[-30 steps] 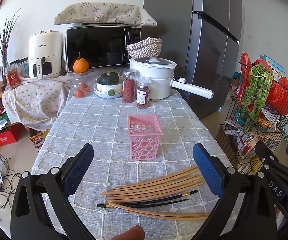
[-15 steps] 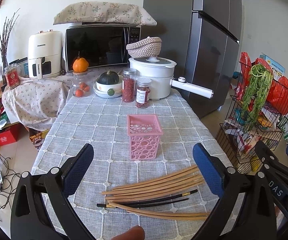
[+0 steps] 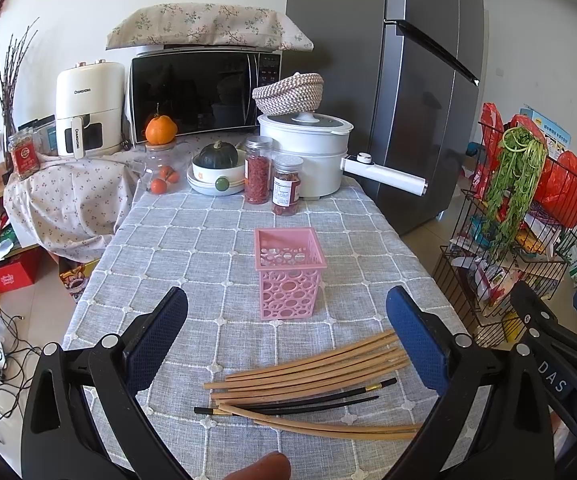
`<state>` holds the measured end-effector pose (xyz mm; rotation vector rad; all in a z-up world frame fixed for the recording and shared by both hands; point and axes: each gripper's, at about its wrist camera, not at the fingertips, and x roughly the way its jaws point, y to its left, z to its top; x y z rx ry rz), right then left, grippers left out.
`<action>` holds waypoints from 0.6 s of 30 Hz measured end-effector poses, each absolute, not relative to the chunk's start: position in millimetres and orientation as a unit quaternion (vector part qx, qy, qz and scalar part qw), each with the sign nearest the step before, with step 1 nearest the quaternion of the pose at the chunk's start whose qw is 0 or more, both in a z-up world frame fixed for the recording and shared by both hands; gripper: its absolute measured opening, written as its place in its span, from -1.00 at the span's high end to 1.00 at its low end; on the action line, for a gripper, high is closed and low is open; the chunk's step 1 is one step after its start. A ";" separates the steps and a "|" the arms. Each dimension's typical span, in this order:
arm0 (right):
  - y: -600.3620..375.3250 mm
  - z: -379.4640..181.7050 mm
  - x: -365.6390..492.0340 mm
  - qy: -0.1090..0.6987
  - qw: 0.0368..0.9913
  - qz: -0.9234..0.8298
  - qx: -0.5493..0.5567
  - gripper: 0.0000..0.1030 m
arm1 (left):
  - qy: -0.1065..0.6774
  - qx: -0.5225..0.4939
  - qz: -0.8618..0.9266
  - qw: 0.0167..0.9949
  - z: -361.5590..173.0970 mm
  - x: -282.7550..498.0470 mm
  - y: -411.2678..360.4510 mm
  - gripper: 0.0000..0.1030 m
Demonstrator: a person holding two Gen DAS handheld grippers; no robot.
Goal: Organize utensils
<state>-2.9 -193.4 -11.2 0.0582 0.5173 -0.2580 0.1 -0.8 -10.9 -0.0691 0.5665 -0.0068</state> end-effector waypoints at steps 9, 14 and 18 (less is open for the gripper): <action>-193.3 -12.0 -3.1 0.256 0.958 -0.128 0.029 -0.88 | 0.279 -0.034 -0.002 0.960 -12.0 -3.2 -1.0 -0.85; -192.9 -12.7 -3.6 0.256 0.958 -0.128 0.030 -0.88 | 0.279 -0.034 -0.002 0.960 -10.6 0.6 0.2 -0.85; -193.0 -12.8 -3.5 0.255 0.958 -0.128 0.029 -0.88 | 0.280 -0.035 -0.002 0.959 -10.5 -1.0 1.8 -0.85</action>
